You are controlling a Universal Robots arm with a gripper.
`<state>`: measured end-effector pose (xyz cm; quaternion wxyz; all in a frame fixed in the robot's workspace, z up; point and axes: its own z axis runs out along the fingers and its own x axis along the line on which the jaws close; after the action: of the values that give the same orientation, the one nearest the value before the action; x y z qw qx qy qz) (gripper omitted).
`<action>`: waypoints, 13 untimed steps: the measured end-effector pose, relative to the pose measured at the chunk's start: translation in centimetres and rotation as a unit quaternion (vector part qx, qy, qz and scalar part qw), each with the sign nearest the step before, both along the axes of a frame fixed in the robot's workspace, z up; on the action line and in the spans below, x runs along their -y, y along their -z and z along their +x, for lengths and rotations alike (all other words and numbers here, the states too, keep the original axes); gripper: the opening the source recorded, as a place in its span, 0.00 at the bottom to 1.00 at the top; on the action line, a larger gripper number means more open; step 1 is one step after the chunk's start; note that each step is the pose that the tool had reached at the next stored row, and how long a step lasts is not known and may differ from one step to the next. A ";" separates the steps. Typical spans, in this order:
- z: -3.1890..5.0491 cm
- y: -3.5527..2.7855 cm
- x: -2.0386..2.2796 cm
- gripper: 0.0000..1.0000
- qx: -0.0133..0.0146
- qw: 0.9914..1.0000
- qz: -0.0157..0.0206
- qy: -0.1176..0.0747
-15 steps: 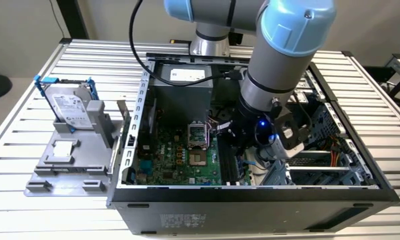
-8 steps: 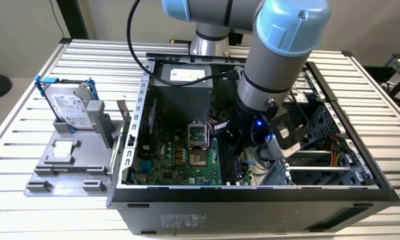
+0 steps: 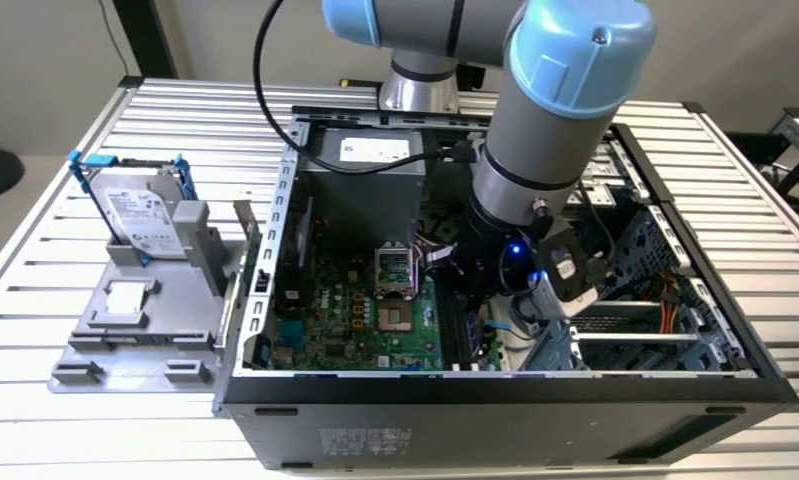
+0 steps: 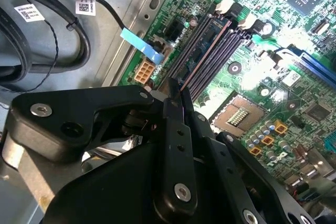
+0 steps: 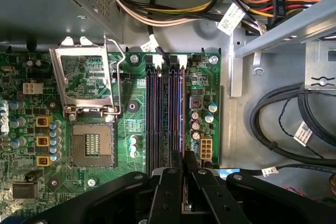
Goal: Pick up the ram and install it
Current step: 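Insert the ram into the slot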
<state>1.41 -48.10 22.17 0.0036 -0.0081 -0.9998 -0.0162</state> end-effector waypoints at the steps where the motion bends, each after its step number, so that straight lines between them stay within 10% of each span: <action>1: 0.00 0.01 0.00 0.00 0.000 1.000 0.000 0.000; 13: 0.03 0.15 0.00 0.00 -0.001 1.000 0.001 0.004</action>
<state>1.44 -48.11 22.02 0.0043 -0.0116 -0.9998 -0.0172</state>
